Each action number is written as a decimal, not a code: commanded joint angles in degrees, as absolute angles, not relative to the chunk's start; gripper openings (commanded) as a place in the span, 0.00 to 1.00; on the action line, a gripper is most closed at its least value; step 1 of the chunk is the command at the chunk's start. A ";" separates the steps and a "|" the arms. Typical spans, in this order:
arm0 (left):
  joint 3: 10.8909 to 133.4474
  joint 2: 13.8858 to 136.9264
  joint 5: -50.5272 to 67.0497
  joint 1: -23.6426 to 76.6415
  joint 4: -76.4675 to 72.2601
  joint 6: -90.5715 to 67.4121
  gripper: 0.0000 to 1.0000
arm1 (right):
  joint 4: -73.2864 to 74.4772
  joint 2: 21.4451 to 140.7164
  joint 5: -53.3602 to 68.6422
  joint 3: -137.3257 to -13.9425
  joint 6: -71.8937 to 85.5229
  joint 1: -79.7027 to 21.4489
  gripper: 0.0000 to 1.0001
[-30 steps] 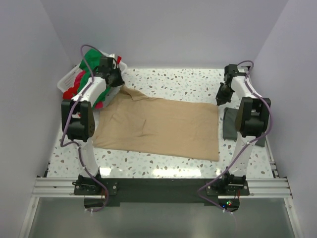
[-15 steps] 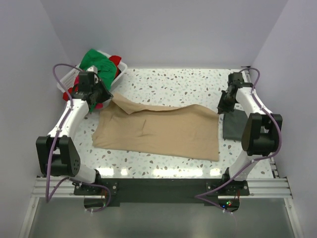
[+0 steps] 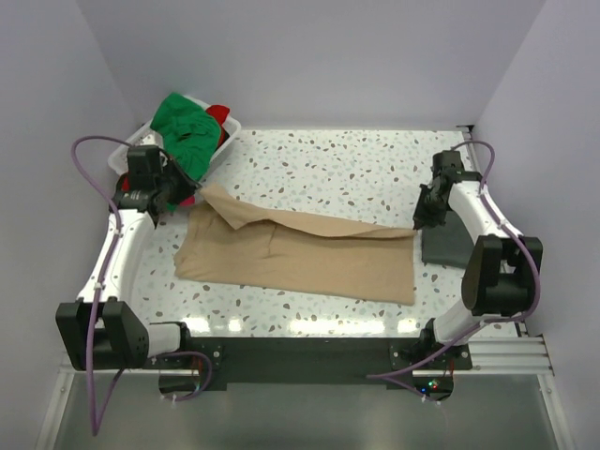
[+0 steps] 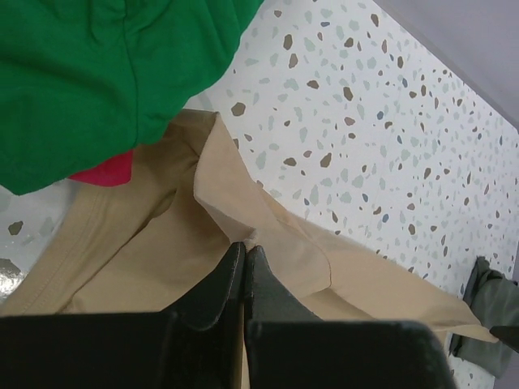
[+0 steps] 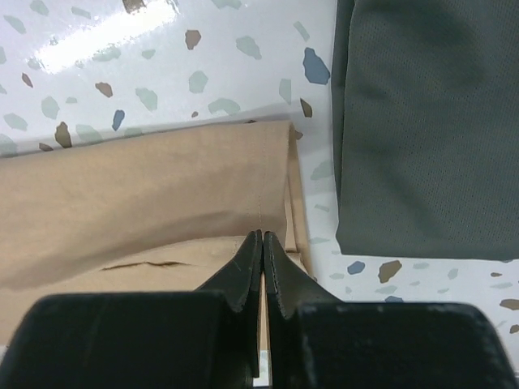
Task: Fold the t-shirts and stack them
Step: Fold the tshirt
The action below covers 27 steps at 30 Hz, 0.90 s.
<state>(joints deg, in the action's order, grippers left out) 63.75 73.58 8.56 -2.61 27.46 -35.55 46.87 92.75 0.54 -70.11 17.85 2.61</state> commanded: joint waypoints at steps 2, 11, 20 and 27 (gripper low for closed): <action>61.45 70.40 9.14 -3.43 28.39 -36.39 0.00 | 46.41 88.86 -1.32 -67.24 16.87 1.94 0.00; 54.94 68.82 11.42 -3.52 27.95 -36.48 0.00 | 47.90 87.55 -4.39 -63.54 17.14 0.01 0.28; 50.54 68.82 8.28 -3.69 27.16 -32.44 0.00 | 48.35 82.35 -5.11 -68.73 22.32 -16.14 0.53; 50.71 75.14 8.44 -7.03 23.82 -26.90 0.00 | 34.13 92.61 2.80 -75.64 27.51 -34.61 0.47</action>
